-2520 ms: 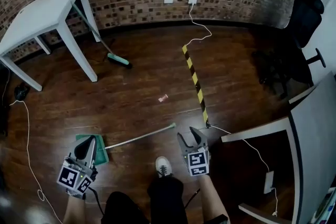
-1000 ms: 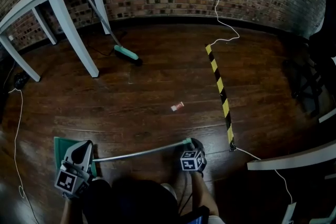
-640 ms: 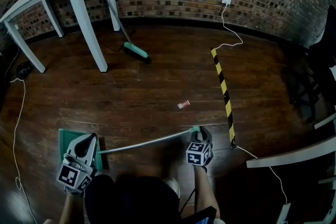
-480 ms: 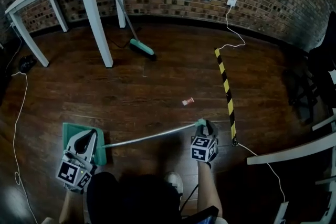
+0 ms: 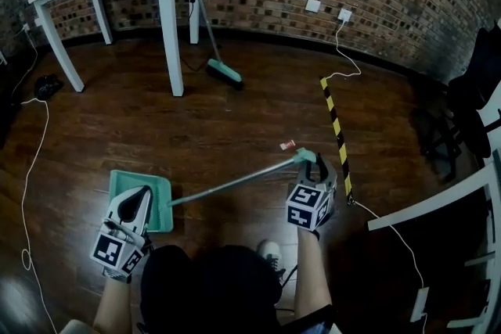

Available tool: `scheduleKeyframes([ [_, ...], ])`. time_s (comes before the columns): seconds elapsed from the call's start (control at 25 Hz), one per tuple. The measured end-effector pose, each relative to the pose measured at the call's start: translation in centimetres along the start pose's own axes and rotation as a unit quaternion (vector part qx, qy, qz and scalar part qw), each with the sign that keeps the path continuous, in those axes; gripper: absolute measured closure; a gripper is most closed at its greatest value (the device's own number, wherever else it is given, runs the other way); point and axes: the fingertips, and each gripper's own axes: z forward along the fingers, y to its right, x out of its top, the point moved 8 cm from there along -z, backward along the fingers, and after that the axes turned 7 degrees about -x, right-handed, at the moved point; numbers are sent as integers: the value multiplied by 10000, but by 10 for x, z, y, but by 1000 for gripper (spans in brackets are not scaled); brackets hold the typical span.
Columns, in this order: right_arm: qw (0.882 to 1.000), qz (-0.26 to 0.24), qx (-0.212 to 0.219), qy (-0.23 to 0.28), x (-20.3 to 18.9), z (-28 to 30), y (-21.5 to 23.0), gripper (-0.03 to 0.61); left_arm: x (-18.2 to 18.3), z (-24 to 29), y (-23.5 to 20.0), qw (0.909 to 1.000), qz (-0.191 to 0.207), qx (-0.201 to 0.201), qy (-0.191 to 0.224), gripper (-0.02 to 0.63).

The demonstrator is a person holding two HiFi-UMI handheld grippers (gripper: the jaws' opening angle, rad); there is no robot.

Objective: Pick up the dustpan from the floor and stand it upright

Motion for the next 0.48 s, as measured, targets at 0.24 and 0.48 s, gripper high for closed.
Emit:
scheduleKeyframes([
  [0.24,9988,-106,80,481,66,-45,-23,478,10,-39,-14,9998,-21,152,157,612],
  [0.48,9913,-167,475,1215,137,-84,-58,457,28,-76,-32,9980,-47,365,520,614],
])
